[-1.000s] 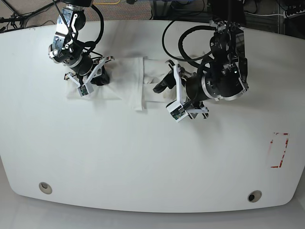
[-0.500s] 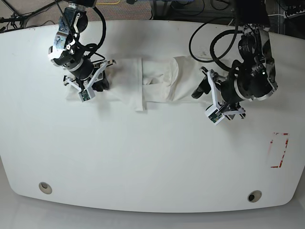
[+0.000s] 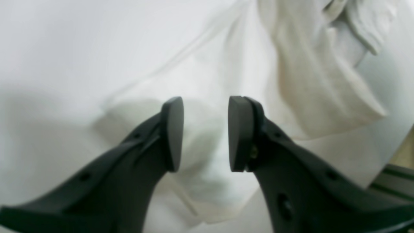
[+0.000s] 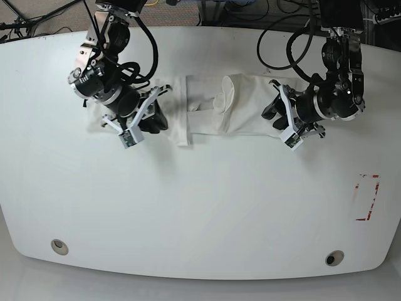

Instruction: Fold the T-shirt properly

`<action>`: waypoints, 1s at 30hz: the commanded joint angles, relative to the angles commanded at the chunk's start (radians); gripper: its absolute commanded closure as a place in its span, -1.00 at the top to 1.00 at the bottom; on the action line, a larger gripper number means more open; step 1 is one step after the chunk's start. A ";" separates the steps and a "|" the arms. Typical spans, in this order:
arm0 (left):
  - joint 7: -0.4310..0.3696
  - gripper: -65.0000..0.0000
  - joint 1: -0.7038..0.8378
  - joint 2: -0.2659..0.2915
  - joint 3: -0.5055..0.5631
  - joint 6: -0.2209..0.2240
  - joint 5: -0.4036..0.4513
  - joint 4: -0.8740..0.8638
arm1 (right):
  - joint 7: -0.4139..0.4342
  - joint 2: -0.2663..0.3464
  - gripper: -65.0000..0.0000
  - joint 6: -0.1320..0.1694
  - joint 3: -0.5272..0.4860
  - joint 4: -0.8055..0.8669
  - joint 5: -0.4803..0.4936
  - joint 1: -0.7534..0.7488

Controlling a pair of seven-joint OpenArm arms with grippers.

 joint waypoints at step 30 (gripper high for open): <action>-0.066 -0.70 0.000 -0.026 0.002 -0.002 0.012 -0.097 | 0.147 -0.064 -0.64 0.000 -0.465 -0.235 -0.328 0.035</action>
